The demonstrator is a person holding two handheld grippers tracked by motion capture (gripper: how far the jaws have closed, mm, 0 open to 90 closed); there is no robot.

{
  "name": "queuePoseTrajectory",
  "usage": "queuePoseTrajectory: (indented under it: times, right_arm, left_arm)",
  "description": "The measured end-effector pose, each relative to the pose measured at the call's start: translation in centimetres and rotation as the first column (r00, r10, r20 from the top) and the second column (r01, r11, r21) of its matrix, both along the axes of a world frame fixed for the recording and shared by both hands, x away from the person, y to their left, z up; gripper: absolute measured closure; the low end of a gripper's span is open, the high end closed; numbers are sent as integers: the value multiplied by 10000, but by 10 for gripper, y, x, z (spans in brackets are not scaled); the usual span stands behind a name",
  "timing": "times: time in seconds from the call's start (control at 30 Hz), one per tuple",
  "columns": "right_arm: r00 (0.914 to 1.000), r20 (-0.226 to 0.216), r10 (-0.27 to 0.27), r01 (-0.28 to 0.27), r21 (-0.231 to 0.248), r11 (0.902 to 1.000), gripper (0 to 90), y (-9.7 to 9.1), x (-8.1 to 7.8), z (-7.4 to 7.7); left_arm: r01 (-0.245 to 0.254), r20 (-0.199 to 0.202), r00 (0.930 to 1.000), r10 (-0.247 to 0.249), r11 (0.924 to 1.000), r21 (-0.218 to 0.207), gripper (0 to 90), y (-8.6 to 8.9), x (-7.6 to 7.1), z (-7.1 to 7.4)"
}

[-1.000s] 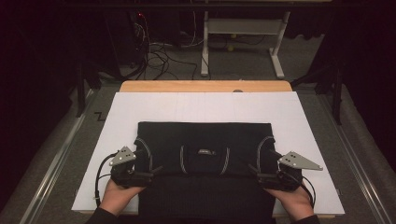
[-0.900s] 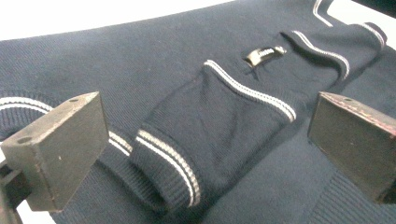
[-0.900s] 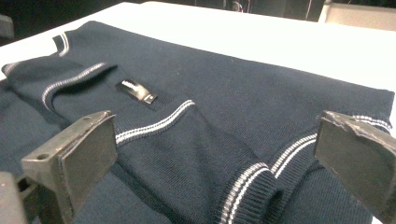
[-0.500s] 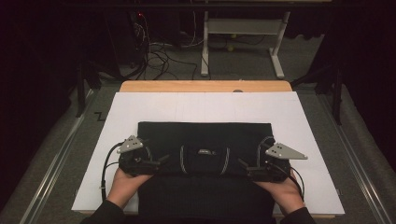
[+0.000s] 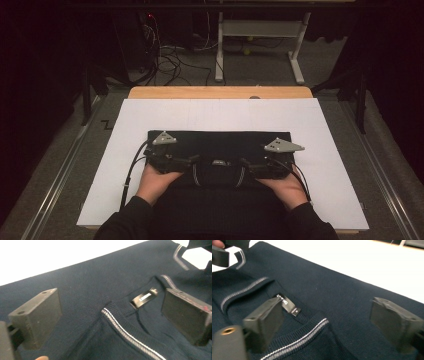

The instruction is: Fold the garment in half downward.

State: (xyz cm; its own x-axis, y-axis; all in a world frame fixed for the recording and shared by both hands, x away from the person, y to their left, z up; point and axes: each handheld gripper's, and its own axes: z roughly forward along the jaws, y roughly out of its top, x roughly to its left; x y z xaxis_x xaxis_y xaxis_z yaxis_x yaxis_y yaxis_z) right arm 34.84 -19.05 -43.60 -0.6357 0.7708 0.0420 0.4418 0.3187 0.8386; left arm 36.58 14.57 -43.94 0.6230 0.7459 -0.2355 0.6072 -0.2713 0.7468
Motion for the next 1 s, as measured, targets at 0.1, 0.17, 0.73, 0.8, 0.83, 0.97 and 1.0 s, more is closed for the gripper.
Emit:
queuePoseTrajectory:
  times: [0.1,0.17,0.73,0.8,0.83,0.97,1.0]
  right_arm:
    - [9988,-497,-48,40,-156,9999,216,3,5,-6]
    - [9966,-829,-13,-11,-295,9996,261,5,8,-12]
    - [9873,-1580,180,-403,-1391,9895,639,18,7,-33]
    - [9871,-1587,201,-421,-1369,9897,727,19,5,-32]
    - [9885,-1498,190,-399,-1379,9896,755,18,5,-31]
    - [9923,-1213,255,-426,-1404,9892,795,18,1,-28]
    - [9937,-1088,253,-403,-1373,9897,795,17,-1,-26]
  left_arm:
    - [-40,-425,9991,62,9986,522,116,-6,7,-10]
    - [-50,-560,9984,107,9949,1008,182,-10,9,-17]
    - [441,-500,9981,-353,9813,1876,638,-21,-3,-32]
    - [325,-519,9984,-239,9842,1738,678,-19,-3,-32]
    - [329,-537,9983,-241,9853,1677,697,-18,-3,-31]
    - [193,-366,9992,-148,9920,1244,735,-12,-9,-28]
    - [159,-267,9996,-130,9933,1144,736,-10,-12,-27]
